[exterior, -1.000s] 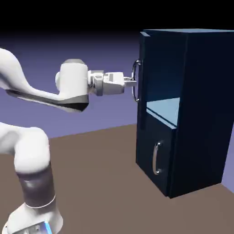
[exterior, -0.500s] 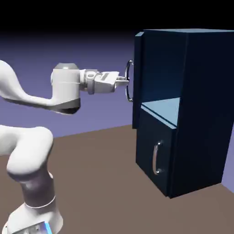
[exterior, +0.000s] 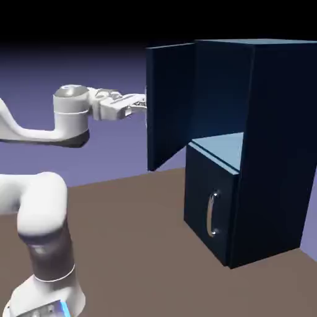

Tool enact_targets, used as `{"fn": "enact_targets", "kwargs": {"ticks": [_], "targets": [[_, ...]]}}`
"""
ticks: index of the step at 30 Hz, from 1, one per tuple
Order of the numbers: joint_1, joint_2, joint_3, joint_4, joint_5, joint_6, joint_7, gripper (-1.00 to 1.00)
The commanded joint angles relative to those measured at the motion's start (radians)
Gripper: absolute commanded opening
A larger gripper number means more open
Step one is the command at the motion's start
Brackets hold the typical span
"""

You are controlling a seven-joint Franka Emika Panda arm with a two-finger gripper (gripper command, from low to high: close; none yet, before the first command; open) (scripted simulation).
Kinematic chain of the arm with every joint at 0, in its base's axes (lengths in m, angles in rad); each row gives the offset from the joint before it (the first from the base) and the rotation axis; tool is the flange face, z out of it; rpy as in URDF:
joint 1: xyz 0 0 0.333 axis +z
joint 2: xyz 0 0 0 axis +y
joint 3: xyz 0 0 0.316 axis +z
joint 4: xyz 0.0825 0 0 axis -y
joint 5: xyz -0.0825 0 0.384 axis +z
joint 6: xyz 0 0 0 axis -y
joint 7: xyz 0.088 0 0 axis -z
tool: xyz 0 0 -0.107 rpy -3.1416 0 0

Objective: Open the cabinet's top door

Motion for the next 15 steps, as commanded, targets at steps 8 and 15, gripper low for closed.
{"fn": "enact_targets", "kwargs": {"ticks": [8, 15], "targets": [[-0.167, 0.057, 0.226, 0.254, 0.172, -0.348, -0.023, -1.0], [-0.308, -0.148, 0.271, 0.285, 0.367, -0.302, -0.183, -1.0]]}}
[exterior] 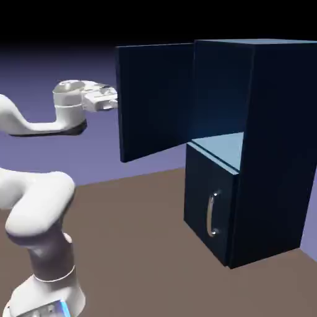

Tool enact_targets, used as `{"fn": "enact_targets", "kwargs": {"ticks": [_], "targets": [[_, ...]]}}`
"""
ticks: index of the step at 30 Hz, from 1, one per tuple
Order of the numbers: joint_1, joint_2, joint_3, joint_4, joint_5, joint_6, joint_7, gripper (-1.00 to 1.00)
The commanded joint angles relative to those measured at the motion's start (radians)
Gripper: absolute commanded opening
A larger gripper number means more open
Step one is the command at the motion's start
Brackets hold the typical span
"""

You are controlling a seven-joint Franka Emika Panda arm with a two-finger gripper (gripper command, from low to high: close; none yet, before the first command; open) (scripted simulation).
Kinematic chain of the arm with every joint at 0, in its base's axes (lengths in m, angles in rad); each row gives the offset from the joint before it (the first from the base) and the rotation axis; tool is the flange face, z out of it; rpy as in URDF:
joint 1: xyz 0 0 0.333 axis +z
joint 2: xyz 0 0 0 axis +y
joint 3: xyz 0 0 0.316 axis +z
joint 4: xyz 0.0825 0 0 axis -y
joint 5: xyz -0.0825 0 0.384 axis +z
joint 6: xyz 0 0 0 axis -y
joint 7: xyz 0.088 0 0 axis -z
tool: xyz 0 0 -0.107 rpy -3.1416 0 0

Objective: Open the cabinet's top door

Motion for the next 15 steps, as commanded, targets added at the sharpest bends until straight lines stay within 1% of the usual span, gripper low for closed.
{"fn": "enact_targets", "kwargs": {"ticks": [1, 10, 14, 15], "targets": [[-0.022, -0.036, 0.002, 0.006, 0.029, 0.007, -0.027, -1.0], [-0.259, -0.048, 0.109, 0.329, 0.104, -0.325, -0.072, -1.0], [-0.355, -0.052, 0.138, 0.458, 0.118, -0.444, -0.09, -1.0], [-0.355, -0.052, 0.138, 0.458, 0.118, -0.444, -0.09, 1.0]]}}
